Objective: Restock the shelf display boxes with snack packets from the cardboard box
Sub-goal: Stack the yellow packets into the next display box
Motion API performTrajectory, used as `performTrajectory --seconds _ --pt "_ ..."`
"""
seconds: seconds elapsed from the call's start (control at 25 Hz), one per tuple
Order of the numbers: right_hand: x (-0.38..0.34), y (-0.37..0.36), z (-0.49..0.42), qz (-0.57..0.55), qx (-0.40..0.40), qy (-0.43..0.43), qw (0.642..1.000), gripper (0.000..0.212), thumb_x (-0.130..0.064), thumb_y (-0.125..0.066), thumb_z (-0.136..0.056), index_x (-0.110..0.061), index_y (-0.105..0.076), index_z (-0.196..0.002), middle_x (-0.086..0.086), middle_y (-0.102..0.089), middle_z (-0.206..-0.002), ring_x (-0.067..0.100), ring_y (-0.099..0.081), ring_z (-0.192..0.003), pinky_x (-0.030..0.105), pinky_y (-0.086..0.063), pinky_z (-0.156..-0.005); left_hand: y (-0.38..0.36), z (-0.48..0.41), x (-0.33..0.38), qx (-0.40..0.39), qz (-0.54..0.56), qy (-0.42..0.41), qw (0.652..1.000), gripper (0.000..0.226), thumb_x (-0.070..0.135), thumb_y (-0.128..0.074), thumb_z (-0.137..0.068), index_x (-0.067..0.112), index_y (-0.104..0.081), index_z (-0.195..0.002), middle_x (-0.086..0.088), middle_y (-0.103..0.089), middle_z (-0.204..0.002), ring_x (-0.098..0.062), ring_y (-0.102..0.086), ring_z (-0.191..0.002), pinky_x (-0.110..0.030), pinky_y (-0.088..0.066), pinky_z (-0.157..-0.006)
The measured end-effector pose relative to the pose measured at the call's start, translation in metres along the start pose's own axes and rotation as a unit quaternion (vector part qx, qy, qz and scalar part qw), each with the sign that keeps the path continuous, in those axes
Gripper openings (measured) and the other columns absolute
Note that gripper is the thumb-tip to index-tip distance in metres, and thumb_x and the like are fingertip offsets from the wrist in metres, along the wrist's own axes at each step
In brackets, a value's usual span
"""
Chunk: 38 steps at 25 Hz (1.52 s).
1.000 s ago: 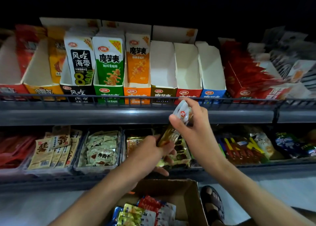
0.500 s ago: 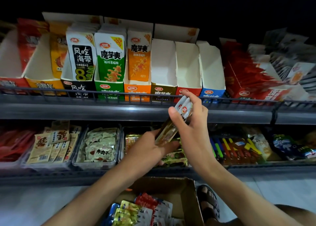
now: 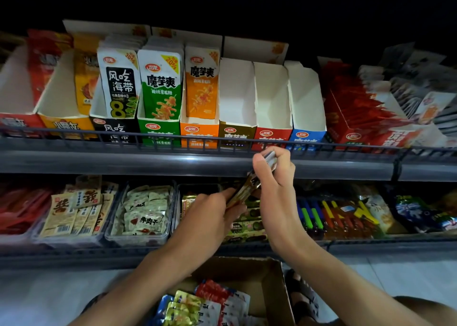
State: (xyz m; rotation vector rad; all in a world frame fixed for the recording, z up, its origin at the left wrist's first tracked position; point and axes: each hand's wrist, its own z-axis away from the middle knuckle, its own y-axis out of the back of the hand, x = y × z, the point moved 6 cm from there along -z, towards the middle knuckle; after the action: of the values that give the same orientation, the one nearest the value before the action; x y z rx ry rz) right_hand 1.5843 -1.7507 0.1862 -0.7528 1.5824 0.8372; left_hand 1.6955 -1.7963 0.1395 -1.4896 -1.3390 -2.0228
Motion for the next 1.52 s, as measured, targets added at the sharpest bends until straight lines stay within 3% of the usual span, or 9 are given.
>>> performTrajectory --seconds 0.2,0.4,0.52,0.68,0.96,1.12,1.24,1.32,1.52 --pt "-0.001 -0.002 -0.003 -0.008 -0.029 -0.01 1.0 0.026 -0.047 -0.05 -0.097 -0.031 -0.046 -0.116 -0.001 -0.041 -0.124 0.007 -0.05 -0.109 0.024 -0.048 -0.084 0.007 0.004 0.009 -0.024 -0.013 0.004 1.0 0.011 0.036 -0.057 -0.095 0.031 -0.06 -0.085 -0.005 -0.069 -0.081 -0.022 -0.067 -0.072 -0.044 -0.059 -0.061" --pt "-0.007 0.014 -0.022 -0.101 -0.105 -0.091 0.985 0.039 -0.025 -0.065 -0.092 -0.017 -0.053 -0.128 0.002 -0.073 -0.109 0.014 -0.071 -0.097 0.031 -0.057 -0.083 0.015 0.007 0.016 -0.137 0.284 0.098 0.944 0.03 0.031 -0.061 -0.093 0.005 -0.063 -0.107 -0.015 -0.073 -0.091 -0.026 -0.07 -0.077 -0.034 -0.059 -0.056" --pt "-0.006 0.021 -0.027 -0.089 -0.176 -0.139 0.97 0.019 -0.015 -0.068 -0.087 -0.01 -0.069 -0.105 0.006 -0.076 -0.098 0.015 -0.072 -0.087 0.024 -0.057 -0.073 0.014 0.015 0.02 -0.226 0.319 0.11 0.914 0.035 0.031 -0.06 -0.093 0.002 -0.062 -0.113 -0.02 -0.072 -0.096 -0.029 -0.069 -0.082 -0.033 -0.058 -0.056" --pt "-0.004 0.029 -0.029 -0.107 -0.203 -0.168 0.959 0.026 -0.013 -0.072 -0.075 -0.005 -0.071 -0.099 0.012 -0.076 -0.096 0.017 -0.072 -0.083 0.028 -0.06 -0.071 0.014 0.015 0.021 -0.268 0.313 0.118 0.903 0.038 0.03 -0.06 -0.093 0.001 -0.06 -0.117 -0.022 -0.07 -0.1 -0.029 -0.069 -0.082 -0.032 -0.058 -0.055" --pt "-0.033 0.038 -0.035 -0.084 -0.158 -0.048 0.983 0.015 -0.005 -0.07 -0.08 0.0 -0.071 -0.095 0.014 -0.076 -0.092 0.018 -0.072 -0.079 0.025 -0.059 -0.068 0.03 -0.002 0.047 -0.252 0.27 0.082 0.926 0.037 0.03 -0.061 -0.091 0.003 -0.058 -0.117 -0.02 -0.071 -0.104 -0.034 -0.07 -0.095 -0.032 -0.061 -0.062" --pt "-0.069 0.072 -0.064 -0.097 -0.019 0.049 0.994 0.01 -0.008 -0.07 -0.084 -0.003 -0.071 -0.092 0.013 -0.076 -0.09 0.02 -0.071 -0.081 0.034 -0.057 -0.077 0.064 -0.034 0.077 -0.097 0.318 0.028 0.943 0.028 0.022 -0.058 -0.094 0.004 -0.062 -0.114 -0.016 -0.072 -0.104 -0.029 -0.072 -0.091 -0.027 -0.061 -0.065" --pt "-0.097 0.087 -0.092 -0.138 0.051 0.104 0.984 0.003 -0.008 -0.066 -0.09 -0.008 -0.069 -0.091 0.003 -0.076 -0.086 0.014 -0.072 -0.079 0.027 -0.056 -0.071 0.102 -0.051 0.082 0.181 0.069 -0.086 0.977 0.014 0.022 -0.058 -0.095 0.017 -0.066 -0.106 -0.001 -0.069 -0.103 -0.011 -0.067 -0.082 -0.019 -0.054 -0.062" --pt "-0.112 0.081 -0.113 -0.139 0.07 0.137 0.978 0.004 -0.006 -0.065 -0.091 -0.009 -0.067 -0.093 0.003 -0.074 -0.089 0.012 -0.071 -0.081 0.026 -0.057 -0.071 0.107 -0.054 0.088 0.291 -0.207 -0.16 0.92 0.021 0.031 -0.058 -0.094 0.028 -0.064 -0.114 0.008 -0.062 -0.109 -0.007 -0.057 -0.095 -0.02 -0.045 -0.078" --pt "-0.122 0.048 -0.162 0.023 0.047 0.195 0.979 0.023 -0.01 -0.071 -0.087 -0.003 -0.067 -0.109 0.008 -0.073 -0.102 0.015 -0.071 -0.091 0.03 -0.059 -0.076 0.088 -0.08 0.074 0.226 -0.329 -0.144 0.906 0.031 0.045 -0.056 -0.092 0.028 -0.068 -0.114 0.005 -0.061 -0.115 -0.016 -0.049 -0.109 -0.033 -0.039 -0.094"
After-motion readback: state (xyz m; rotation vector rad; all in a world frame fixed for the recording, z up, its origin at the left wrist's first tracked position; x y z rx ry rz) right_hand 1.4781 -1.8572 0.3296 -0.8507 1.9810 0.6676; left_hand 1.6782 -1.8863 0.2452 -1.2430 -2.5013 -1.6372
